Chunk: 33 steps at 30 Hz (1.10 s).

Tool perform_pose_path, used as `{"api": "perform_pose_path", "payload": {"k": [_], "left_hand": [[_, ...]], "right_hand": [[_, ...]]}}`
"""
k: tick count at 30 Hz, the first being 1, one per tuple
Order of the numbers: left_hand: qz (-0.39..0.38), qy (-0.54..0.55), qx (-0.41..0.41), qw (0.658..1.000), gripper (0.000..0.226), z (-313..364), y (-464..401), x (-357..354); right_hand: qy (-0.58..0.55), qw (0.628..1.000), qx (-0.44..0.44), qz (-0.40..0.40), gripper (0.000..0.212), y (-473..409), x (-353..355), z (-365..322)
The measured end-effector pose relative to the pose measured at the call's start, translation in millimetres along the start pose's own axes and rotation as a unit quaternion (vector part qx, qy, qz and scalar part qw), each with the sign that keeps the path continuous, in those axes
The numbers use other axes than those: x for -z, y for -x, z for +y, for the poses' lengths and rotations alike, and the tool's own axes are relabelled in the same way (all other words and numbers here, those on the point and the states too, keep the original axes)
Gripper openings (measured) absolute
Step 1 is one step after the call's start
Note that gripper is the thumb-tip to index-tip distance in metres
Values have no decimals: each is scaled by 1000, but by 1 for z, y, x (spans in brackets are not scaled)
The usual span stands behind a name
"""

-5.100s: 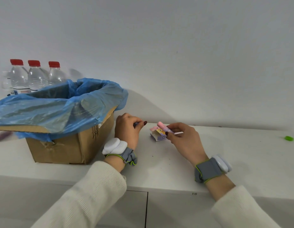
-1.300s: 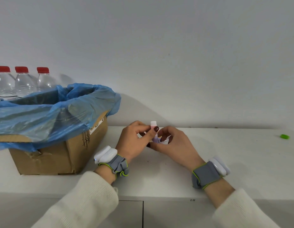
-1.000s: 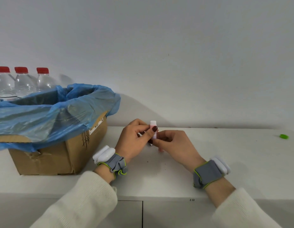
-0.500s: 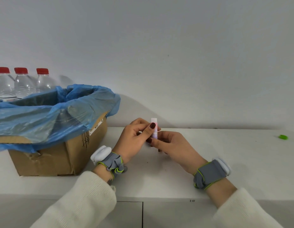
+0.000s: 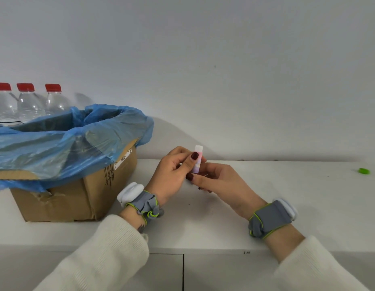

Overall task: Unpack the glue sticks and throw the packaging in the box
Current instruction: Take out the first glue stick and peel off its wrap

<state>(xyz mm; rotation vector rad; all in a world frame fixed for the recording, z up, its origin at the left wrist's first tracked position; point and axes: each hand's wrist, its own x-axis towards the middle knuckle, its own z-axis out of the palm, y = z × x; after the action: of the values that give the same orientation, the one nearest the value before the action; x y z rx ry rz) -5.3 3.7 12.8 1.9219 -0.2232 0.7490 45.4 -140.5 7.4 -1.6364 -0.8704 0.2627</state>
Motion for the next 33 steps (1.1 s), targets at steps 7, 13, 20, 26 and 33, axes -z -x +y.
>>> {"api": "perform_pose_path", "payload": {"k": [7,13,20,26,33], "left_hand": [[-16,25,-9,1000,33,1,-1,1],[-4,29,-15,999,26,1,-2,3],[12,27,-23,999,25,3,-1,4],[-25,58,-6,998,27,5,2,2],[-13,106,-5,994,28,7,3,3]], "right_hand": [[-21,999,-27,16,14,-1,1,-1],[-53,996,-46,57,33,-1,2,-2],[-86,996,-33,2,27,1,1,-6],[-54,997,-36,-53,14,2,-1,-5],[-93,993,-70,31,45,2,2,-6]]}}
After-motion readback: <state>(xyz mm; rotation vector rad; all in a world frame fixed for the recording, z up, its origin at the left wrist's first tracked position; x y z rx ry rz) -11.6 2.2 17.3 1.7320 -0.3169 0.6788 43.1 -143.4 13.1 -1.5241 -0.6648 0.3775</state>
